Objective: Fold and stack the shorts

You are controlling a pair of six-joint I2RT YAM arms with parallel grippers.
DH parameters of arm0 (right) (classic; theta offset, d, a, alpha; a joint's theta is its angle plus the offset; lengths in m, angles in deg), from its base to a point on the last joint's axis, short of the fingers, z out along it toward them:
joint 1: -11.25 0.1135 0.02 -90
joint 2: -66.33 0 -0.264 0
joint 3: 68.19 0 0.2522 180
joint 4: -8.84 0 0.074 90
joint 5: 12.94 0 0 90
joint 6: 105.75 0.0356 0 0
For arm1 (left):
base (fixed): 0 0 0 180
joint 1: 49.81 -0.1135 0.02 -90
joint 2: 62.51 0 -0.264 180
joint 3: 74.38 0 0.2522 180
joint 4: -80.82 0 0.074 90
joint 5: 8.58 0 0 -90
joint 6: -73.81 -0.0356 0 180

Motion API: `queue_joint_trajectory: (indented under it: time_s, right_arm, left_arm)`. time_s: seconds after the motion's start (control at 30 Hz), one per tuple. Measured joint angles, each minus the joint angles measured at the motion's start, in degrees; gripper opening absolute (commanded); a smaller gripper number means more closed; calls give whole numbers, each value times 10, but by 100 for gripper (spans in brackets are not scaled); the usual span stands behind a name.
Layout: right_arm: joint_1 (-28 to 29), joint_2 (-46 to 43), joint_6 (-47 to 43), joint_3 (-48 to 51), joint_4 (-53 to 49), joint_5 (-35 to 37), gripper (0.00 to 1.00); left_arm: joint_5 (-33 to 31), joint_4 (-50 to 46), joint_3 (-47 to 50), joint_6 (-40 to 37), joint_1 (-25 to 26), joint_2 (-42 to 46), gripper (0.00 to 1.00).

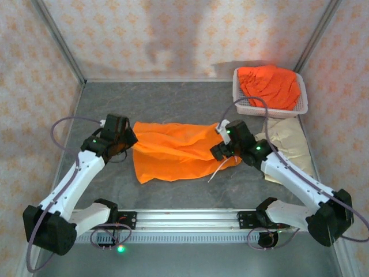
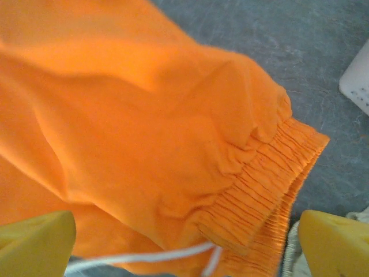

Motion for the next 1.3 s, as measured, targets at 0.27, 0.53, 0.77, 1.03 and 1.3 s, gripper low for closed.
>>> queue_joint_trajectory:
  time_s: [0.27,0.53,0.77,1.03,1.3]
  right_arm:
    - [41,76,-171,-1,-45,101,83]
    - [42,129,-251,28,-16,160,85]
    - [42,195,-293,46,49,217,51]
    - [41,212,-302,43,100,257,0]
    - [39,153,-295,-55,99,237,0]
  left_arm:
    - [17,-3,-35,-38,-26,-70,0]
    - [31,6,-25,-40,-27,-80,0]
    - [35,14,-22,-40,-28,-80,0]
    - [43,16,-19,-49,-45,-81,0]
    - [59,-20,-161,-68,-97,-110,0]
